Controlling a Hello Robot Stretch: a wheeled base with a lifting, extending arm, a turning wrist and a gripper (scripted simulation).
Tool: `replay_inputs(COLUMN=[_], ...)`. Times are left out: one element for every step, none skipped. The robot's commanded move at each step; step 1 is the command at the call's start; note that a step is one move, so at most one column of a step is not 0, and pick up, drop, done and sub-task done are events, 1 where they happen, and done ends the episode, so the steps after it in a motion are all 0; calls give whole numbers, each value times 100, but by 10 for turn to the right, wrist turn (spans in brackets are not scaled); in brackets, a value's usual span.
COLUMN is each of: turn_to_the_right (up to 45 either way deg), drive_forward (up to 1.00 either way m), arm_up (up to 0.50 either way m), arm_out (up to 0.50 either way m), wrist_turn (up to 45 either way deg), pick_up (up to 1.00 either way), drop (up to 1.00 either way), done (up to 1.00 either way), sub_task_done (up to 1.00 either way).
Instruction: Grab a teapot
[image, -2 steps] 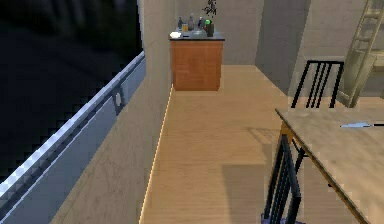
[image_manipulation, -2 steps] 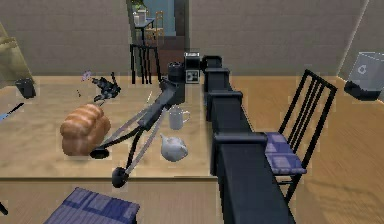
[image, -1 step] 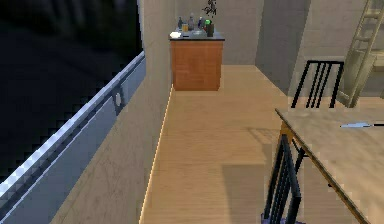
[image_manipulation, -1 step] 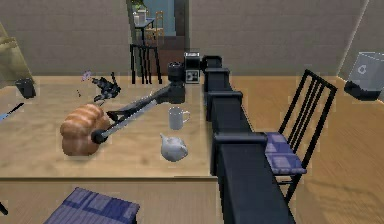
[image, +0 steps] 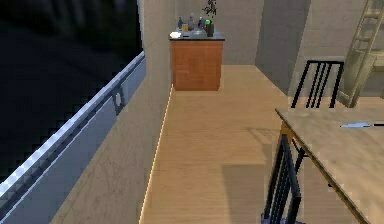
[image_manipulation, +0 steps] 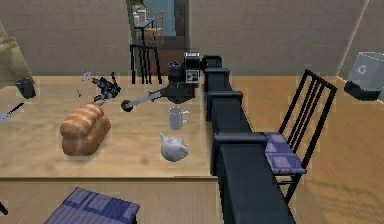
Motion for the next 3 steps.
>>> replay_inputs(turn_to_the_right=[0, 0, 0], drive_forward=[0, 0, 0], arm_up=[0, -28, 0], arm_out=[0, 0, 0], wrist_turn=[270, 0, 0], pick_up=[0, 0, 100], drop=[0, 0, 0], done=[0, 0, 0], sub_task_done=[0, 0, 0])
